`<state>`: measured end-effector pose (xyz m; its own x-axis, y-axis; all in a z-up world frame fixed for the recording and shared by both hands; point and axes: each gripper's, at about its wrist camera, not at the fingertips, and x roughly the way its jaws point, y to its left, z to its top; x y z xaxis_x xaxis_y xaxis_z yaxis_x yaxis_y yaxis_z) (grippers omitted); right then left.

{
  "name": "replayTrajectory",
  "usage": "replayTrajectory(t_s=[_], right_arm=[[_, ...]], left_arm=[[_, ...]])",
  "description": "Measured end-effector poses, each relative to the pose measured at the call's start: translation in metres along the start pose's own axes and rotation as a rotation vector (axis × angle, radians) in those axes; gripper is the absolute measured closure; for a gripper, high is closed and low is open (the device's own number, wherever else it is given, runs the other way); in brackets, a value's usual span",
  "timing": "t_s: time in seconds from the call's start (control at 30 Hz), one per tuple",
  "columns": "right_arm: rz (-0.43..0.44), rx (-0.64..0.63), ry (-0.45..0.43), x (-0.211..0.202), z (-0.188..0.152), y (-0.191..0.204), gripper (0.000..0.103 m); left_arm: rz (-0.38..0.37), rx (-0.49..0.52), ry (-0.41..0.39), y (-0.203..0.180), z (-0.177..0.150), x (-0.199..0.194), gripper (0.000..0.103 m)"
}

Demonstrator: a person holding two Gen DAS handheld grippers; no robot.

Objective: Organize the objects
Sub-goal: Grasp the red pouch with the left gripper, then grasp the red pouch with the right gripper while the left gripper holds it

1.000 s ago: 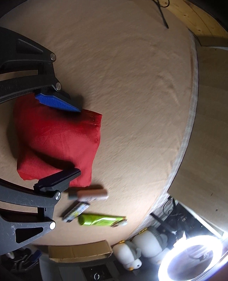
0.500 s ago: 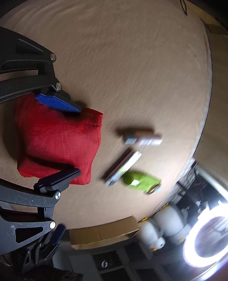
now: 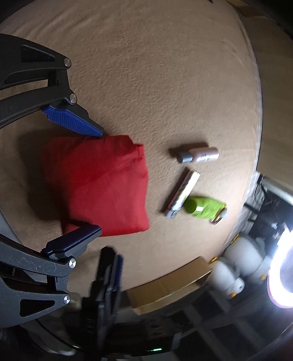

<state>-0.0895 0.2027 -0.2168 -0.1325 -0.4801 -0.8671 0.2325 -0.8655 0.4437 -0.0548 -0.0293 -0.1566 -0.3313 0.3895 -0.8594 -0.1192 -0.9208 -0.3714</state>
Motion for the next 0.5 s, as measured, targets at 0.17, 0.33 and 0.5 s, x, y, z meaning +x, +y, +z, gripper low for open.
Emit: replayTrajectory(t_s=[0.17,0.33,0.5], right_arm=[[0.08,0.018,0.028,0.011,0.011,0.012,0.039],[0.083,-0.041,0.031,0.017,0.019,0.031,0.038],[0.074,-0.089,0.045,0.024,0.019,0.041,0.038]], left_arm=[[0.001,0.024,0.005,-0.007,-0.004,0.003,0.021],[-0.017,0.01,0.007,-0.005,-0.006,0.004,0.021],[-0.032,0.015,0.013,-0.01,-0.007,0.008,0.021]])
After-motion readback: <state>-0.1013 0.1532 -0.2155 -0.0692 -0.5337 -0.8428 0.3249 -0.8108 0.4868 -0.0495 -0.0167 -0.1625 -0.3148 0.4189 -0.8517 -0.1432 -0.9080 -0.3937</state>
